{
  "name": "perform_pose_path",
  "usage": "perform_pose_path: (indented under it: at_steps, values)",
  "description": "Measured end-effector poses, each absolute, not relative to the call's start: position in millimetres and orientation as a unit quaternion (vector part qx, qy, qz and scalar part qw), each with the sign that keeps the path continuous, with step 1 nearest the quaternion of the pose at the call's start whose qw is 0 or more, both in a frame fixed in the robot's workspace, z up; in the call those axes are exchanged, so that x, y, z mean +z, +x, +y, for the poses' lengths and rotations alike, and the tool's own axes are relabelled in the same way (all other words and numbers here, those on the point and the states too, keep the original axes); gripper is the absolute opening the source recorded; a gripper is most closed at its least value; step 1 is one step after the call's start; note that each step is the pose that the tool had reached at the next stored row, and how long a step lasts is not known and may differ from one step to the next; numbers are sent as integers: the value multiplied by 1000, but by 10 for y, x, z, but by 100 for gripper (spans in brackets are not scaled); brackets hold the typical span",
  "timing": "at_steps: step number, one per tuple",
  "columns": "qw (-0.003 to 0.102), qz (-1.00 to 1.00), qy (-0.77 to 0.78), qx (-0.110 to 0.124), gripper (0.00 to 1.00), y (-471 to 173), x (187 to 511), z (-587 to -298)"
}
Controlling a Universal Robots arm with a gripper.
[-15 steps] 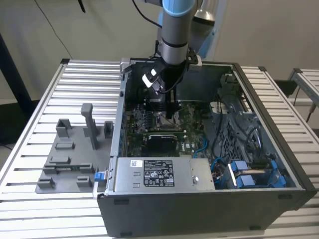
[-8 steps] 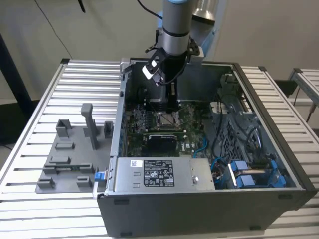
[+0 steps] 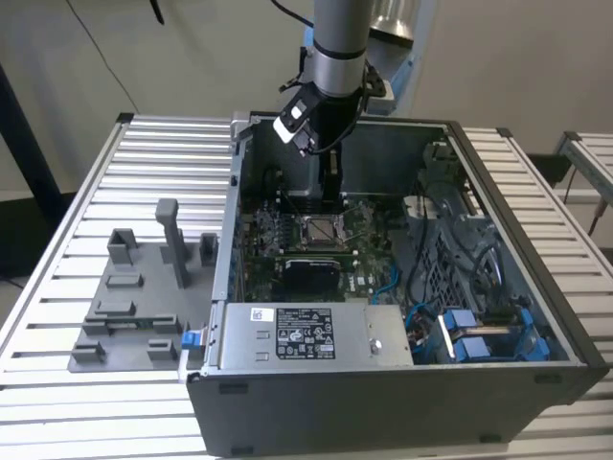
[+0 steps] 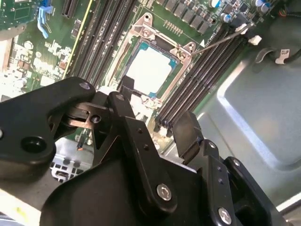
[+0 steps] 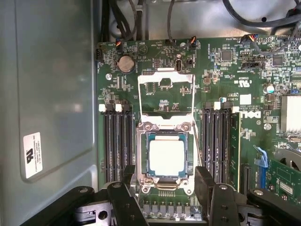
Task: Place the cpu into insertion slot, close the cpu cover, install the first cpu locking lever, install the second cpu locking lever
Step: 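Close the cpu cover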
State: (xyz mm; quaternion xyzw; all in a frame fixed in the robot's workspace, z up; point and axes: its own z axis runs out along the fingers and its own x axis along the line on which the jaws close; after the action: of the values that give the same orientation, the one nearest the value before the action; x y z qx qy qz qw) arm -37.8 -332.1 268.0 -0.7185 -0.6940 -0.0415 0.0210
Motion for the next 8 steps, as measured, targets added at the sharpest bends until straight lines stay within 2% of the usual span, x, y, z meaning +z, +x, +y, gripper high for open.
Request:
perform_pose_path:
  at_steps: [2, 3, 4, 5, 8]
  values:
    - [21, -694, -718, -41, 62, -378, 2681, -3321]
    - [21, -694, -718, -41, 60, -378, 2681, -3321]
    - [21, -694, -718, -41, 54, -378, 2681, -3321]
    - [21, -694, -718, -41, 54, -378, 2681, -3321]
    - [21, -694, -718, -41, 36, -378, 2682, -3321]
